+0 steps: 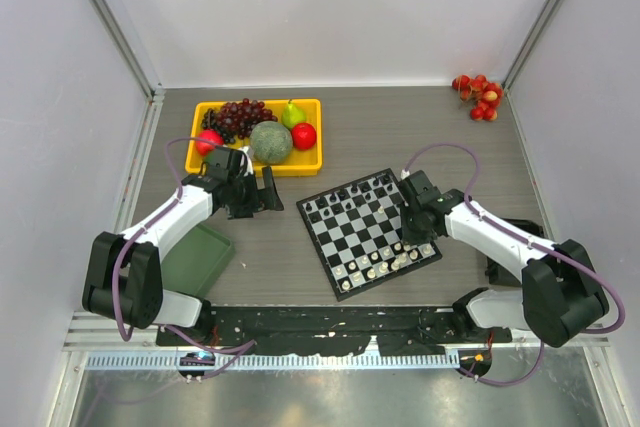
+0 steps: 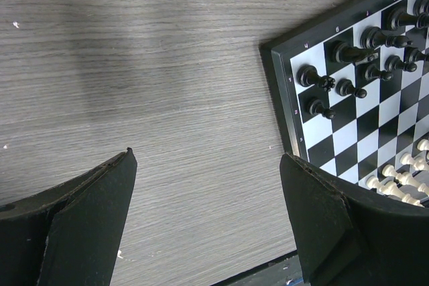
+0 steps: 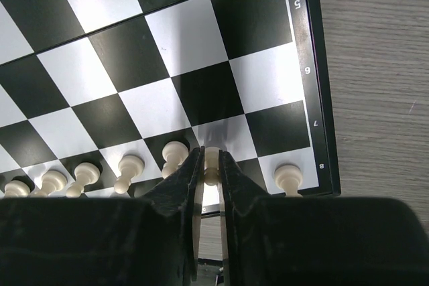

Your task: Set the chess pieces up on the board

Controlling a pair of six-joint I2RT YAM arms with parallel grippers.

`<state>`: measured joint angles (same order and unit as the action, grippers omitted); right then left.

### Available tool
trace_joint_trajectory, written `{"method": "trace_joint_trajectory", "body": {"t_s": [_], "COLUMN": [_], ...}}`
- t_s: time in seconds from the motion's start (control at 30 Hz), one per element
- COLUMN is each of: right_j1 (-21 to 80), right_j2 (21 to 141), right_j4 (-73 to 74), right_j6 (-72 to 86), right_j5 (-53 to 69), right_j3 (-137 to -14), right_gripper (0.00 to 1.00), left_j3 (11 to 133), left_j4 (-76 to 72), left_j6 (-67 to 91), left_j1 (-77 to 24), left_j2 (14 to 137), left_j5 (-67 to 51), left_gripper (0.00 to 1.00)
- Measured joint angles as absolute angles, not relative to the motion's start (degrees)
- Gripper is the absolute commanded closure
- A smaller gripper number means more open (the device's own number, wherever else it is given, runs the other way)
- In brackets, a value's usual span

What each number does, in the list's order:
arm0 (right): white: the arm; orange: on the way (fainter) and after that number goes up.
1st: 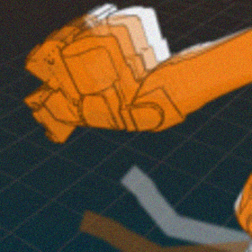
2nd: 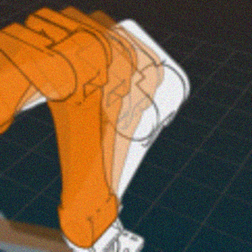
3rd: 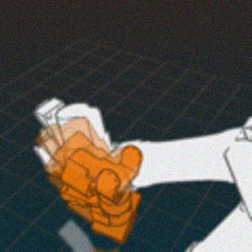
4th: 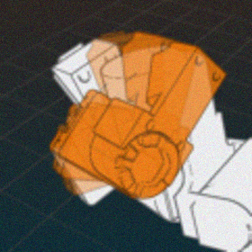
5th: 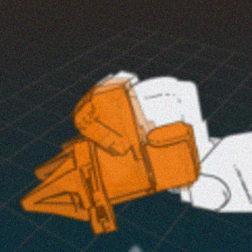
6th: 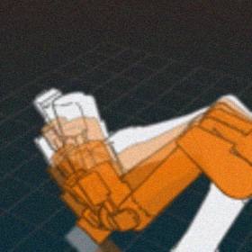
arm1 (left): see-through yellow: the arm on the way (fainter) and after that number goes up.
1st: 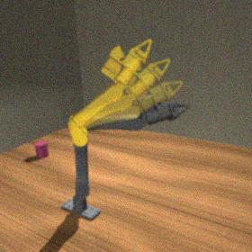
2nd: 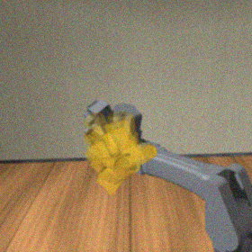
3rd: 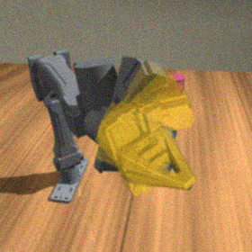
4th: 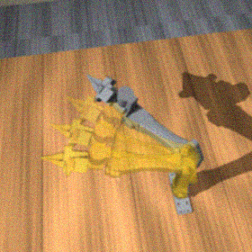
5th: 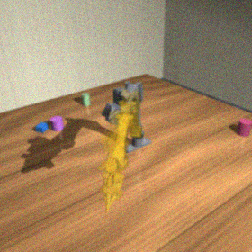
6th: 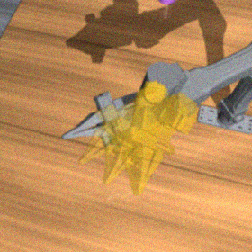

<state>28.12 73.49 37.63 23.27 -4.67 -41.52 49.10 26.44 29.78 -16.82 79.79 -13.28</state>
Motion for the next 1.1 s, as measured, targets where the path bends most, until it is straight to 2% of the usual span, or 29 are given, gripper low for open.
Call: {"method": "trace_joint_trajectory", "body": {"t_s": [0.13,0.37,0.73,1.1], "right_j1": [28.0,27.6,27.6,27.2], "right_j2": [73.6,74.1,74.0,84.9], "right_j4": [37.6,37.4,38.8,36.3], "right_j6": [23.1,22.9,20.8,18.3], "right_j5": [-4.9,-4.9,-5.8,-5.0], "right_j3": [-41.6,-42.1,-50.7,-61.4], "right_gripper": [0.84,0.65,0.50,0.49], "left_j3": [49.1,49.2,49.2,49.0], "left_j4": [26.4,26.4,26.4,26.4], "left_j6": [29.8,29.8,29.7,29.6], "left_j1": [-16.8,-16.8,-16.8,-16.8], "left_j2": [79.9,80.6,80.6,78.3], "left_j5": [-13.3,-13.3,-13.3,-13.2], "left_gripper": [0.05,0.05,0.05,0.04]}}
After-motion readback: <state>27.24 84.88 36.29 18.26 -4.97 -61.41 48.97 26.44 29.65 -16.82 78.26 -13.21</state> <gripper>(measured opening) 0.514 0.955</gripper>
